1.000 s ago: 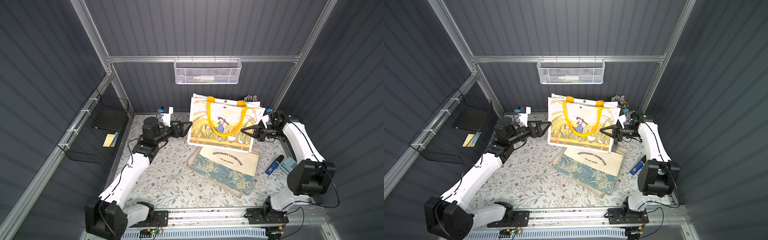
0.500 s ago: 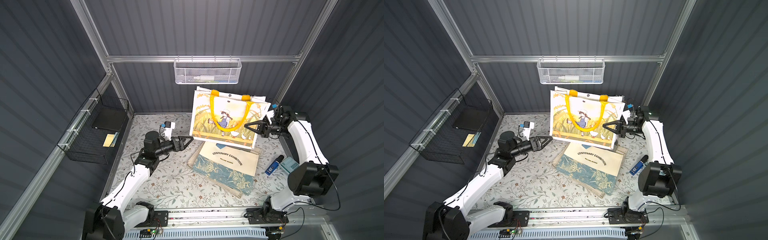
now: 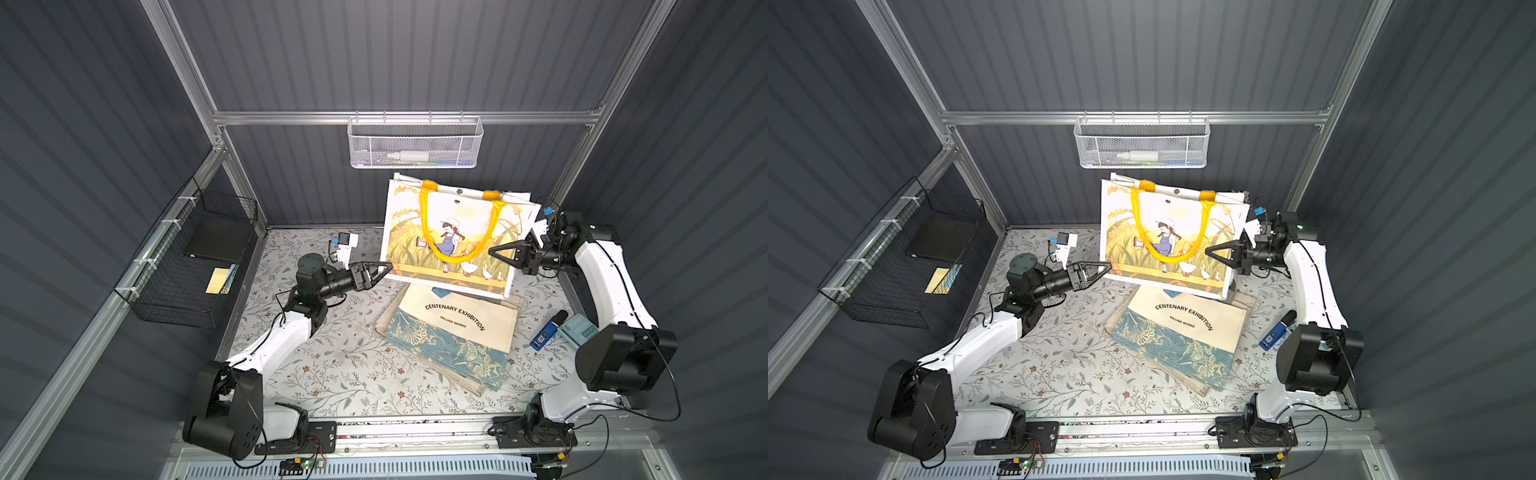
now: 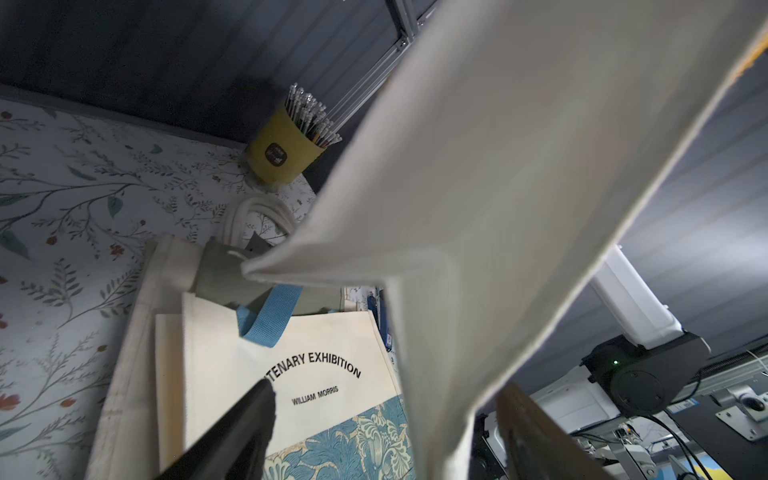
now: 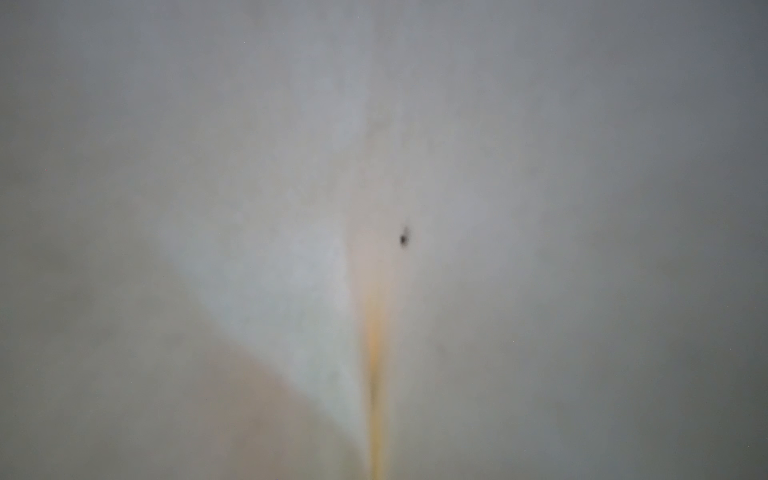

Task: Put away the canvas bag
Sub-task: Press the canvas bag at the center of the board.

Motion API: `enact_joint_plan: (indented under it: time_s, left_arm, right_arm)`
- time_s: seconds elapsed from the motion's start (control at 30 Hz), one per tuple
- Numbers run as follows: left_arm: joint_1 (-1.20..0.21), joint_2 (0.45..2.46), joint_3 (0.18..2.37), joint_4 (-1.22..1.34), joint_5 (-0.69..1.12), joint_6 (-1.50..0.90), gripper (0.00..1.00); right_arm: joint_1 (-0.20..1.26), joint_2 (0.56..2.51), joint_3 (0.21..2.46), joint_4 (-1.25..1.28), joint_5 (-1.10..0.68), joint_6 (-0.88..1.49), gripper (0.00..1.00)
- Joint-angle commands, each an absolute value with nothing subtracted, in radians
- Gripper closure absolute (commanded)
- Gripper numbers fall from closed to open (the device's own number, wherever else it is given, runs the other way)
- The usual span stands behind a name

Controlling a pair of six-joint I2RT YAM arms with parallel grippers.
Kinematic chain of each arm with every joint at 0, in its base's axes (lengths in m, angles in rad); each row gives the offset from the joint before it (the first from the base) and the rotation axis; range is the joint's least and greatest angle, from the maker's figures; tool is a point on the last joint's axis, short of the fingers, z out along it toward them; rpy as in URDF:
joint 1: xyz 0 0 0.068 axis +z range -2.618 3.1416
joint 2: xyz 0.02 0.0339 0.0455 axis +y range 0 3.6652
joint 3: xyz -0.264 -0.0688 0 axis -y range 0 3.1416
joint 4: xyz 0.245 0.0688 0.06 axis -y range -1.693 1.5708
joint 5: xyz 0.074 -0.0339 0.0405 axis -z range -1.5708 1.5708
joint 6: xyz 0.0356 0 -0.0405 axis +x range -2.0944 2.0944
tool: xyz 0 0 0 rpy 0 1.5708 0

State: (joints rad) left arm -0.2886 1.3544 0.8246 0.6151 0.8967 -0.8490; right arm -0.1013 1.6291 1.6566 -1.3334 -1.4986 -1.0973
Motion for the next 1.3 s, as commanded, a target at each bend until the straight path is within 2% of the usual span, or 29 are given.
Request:
enact_joint_plan:
  time_s: [0.0, 0.13, 0.23, 0.33, 0.4, 0.5, 0.67, 0.97, 1.27]
  left_arm:
    - [-0.29, 1.397, 0.903, 0.731, 0.999, -0.87, 0.29]
    - [-0.298, 1.464, 0.953, 0.851, 1.09, -0.977, 0.47]
    - [-0.311, 1.496, 0.997, 0.765, 1.182, -0.965, 0.49]
    - [-0.31, 1.464, 1.04, 0.433, 1.216, -0.748, 0.47]
    - [-0.311, 1.44, 1.117, 0.081, 1.201, -0.51, 0.45]
    - [-0.3, 1.444, 1.209, -0.129, 1.21, -0.393, 0.46]
    - [-0.274, 1.469, 1.261, -0.195, 1.219, -0.389, 0.46]
    - [-0.233, 1.499, 1.257, -0.166, 1.282, -0.453, 0.33]
    - [-0.236, 1.578, 1.261, -0.025, 1.303, -0.526, 0.3]
  right_arm:
    - [-0.106, 1.6, 1.674, -1.348, -1.661, -1.086, 1.0]
    - [-0.106, 1.603, 1.669, -1.347, -1.661, -1.077, 1.0]
    - [-0.106, 1.606, 1.678, -1.347, -1.661, -1.07, 1.0]
    - [-0.11, 1.62, 1.704, -1.347, -1.661, -1.04, 1.0]
    - [-0.114, 1.635, 1.718, -1.347, -1.661, -1.009, 1.0]
    - [-0.119, 1.671, 1.723, -1.336, -1.661, -0.934, 1.0]
    - [-0.122, 1.709, 1.707, -1.347, -1.661, -0.868, 1.0]
    - [-0.132, 1.692, 1.699, -1.343, -1.661, -0.827, 1.0]
    - [-0.115, 1.666, 1.684, -1.282, -1.661, -0.744, 1.0]
